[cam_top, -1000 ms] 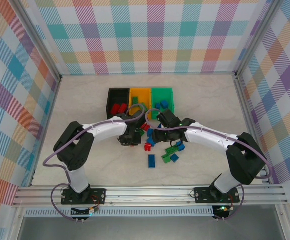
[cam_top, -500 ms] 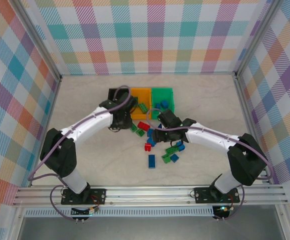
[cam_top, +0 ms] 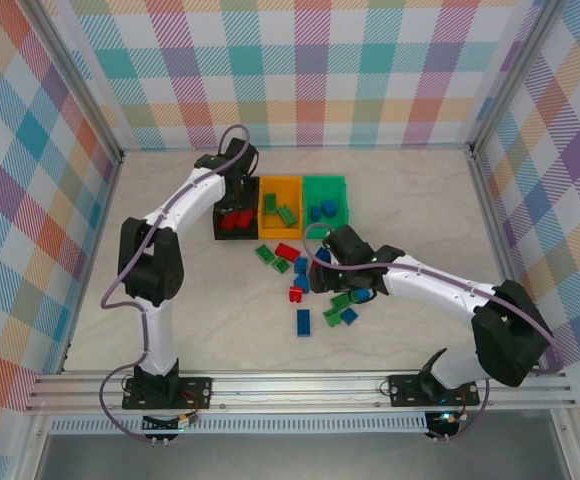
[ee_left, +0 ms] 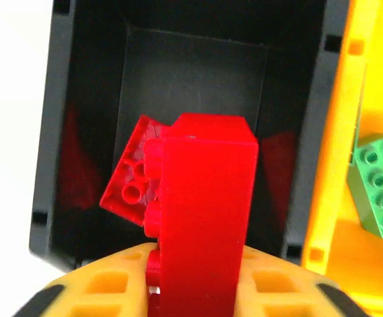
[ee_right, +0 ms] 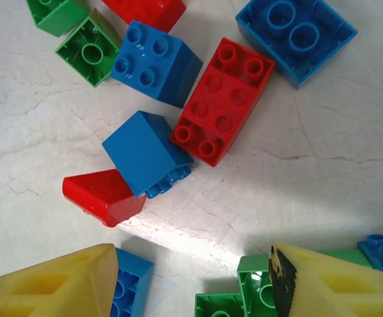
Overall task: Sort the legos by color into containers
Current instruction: Place the lego in the container, then pick up the lego from the center of the table.
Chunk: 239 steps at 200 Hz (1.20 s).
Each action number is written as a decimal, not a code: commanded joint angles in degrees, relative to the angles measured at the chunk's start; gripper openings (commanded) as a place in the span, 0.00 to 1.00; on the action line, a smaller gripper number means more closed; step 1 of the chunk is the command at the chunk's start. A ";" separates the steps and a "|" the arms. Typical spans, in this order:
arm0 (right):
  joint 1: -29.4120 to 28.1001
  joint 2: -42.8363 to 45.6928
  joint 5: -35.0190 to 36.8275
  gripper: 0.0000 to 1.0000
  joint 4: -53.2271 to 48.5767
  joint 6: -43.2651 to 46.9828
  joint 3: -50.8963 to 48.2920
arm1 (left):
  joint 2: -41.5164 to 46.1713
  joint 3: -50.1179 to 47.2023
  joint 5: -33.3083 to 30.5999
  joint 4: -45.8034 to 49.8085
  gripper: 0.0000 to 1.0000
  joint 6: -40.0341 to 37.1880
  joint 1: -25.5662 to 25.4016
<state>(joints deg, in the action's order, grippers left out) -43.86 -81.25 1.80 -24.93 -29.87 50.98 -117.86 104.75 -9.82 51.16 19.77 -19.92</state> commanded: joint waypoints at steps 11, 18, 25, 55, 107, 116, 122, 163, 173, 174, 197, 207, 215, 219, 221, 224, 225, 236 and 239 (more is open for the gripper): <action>-1.92 0.30 -4.08 0.63 1.19 -0.89 -0.61 | 0.76 2.82 4.15 1.18 0.55 -0.93 0.93; -2.56 -0.37 -4.50 0.63 1.55 -0.69 -0.47 | 1.95 1.55 5.21 0.08 0.60 -0.68 0.85; -3.25 -1.16 -4.50 0.63 1.50 -0.70 -0.08 | 3.21 0.29 6.20 -0.97 0.63 -0.47 0.85; -5.76 -5.15 -4.95 0.65 2.38 -1.07 2.33 | 10.36 -7.63 8.83 -5.28 0.63 0.12 0.50; -8.53 -15.92 -4.41 0.67 -1.09 -1.40 12.32 | 25.20 -24.09 10.05 -11.22 0.63 1.81 0.15; -8.60 -17.71 -3.86 0.68 -2.30 -2.12 13.89 | 27.39 -26.26 10.25 -11.42 0.63 1.85 0.15; -8.57 -18.85 -3.52 0.68 -3.29 -2.51 14.85 | 28.64 -27.44 10.27 -11.30 0.63 1.88 0.15; -8.92 -24.75 0.27 0.69 -8.87 -3.90 20.55 | 36.13 -35.57 9.29 -11.91 0.63 2.34 0.15; -9.05 -25.58 0.89 0.68 -9.67 -3.92 21.46 | 37.35 -37.44 8.97 -12.37 0.63 2.56 0.15; -9.05 -25.60 0.99 0.68 -9.73 -3.90 21.54 | 37.44 -37.65 9.00 -12.43 0.63 2.60 0.15; -9.23 -26.56 1.25 0.55 -10.10 -3.41 22.98 | 38.91 -41.00 8.98 -13.09 0.63 3.25 0.15; -9.38 -26.81 1.39 0.47 -10.61 -3.07 23.68 | 39.22 -41.97 9.03 -13.14 0.63 3.46 0.15; -9.54 -26.93 1.59 0.45 -11.16 -2.84 24.17 | 39.52 -42.58 8.94 -13.18 0.63 3.66 0.15; -9.62 -26.95 1.62 0.44 -11.23 -2.72 24.37 | 39.65 -42.95 8.86 -13.07 0.63 3.73 0.15; -9.66 -26.94 1.69 0.44 -11.34 -2.60 24.50 | 39.71 -43.13 8.88 -13.09 0.62 3.77 0.15; -9.76 -26.94 1.75 0.44 -11.51 -2.57 24.58 | 39.89 -43.36 8.85 -13.10 0.62 3.78 0.15; -9.76 -26.94 1.78 0.44 -11.62 -2.52 24.64 | 39.94 -43.42 8.85 -13.14 0.62 3.74 0.15; -10.13 -26.81 2.28 0.44 -12.18 -2.20 24.99 | 40.69 -44.50 8.84 -13.13 0.62 3.97 0.15; -10.24 -26.84 2.39 0.44 -12.39 -2.13 25.08 | 40.96 -44.78 8.84 -13.30 0.62 4.11 0.15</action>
<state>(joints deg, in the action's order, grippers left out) -53.15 -107.33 2.59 -33.76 -32.58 74.41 -79.88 61.87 -0.64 39.07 22.76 -19.46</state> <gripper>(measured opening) 0.443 0.626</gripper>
